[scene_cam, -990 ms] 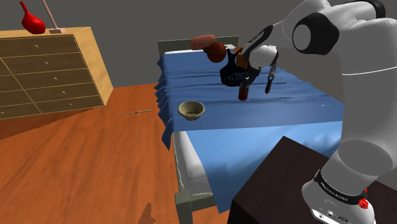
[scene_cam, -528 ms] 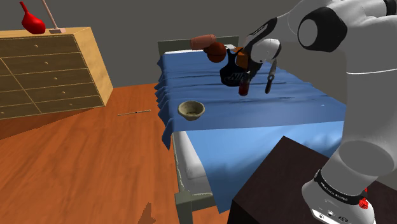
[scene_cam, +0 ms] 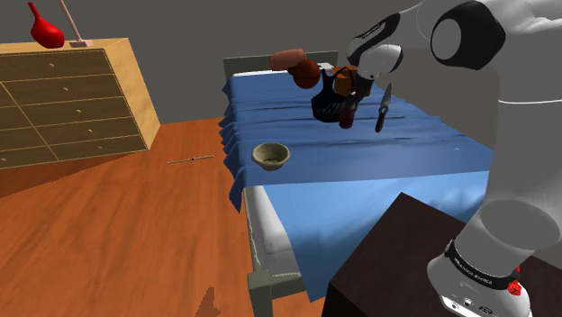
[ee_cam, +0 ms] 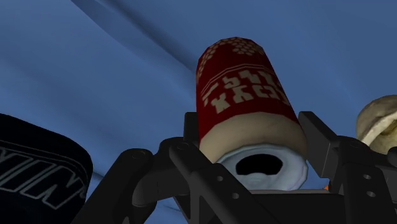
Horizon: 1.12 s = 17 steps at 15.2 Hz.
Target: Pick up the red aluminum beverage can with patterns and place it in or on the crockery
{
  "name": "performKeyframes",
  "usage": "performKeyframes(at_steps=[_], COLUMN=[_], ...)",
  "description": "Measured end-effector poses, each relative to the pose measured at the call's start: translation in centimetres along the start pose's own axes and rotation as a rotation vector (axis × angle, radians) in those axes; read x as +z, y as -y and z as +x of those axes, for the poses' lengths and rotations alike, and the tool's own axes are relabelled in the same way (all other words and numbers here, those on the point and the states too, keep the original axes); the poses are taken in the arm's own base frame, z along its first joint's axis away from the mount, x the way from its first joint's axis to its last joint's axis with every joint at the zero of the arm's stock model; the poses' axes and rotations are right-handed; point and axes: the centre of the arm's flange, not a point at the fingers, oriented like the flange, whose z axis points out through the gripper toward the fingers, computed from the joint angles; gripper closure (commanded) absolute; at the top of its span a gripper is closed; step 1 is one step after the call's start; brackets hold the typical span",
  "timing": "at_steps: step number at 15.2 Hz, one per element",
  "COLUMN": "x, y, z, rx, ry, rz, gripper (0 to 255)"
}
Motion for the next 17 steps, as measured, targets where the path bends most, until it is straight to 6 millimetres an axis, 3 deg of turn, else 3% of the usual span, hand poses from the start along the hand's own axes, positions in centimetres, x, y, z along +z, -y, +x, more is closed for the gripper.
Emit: performKeyframes(at_steps=[3, 5, 17], x=[-1.4, -1.4, 0.2], y=[0.0, 1.3, 14.9], z=[0.3, 1.3, 8.9], rx=[0.0, 0.0, -0.002], ry=[0.0, 0.0, 0.001], rz=[0.0, 0.0, 0.0], gripper=[255, 255, 255])
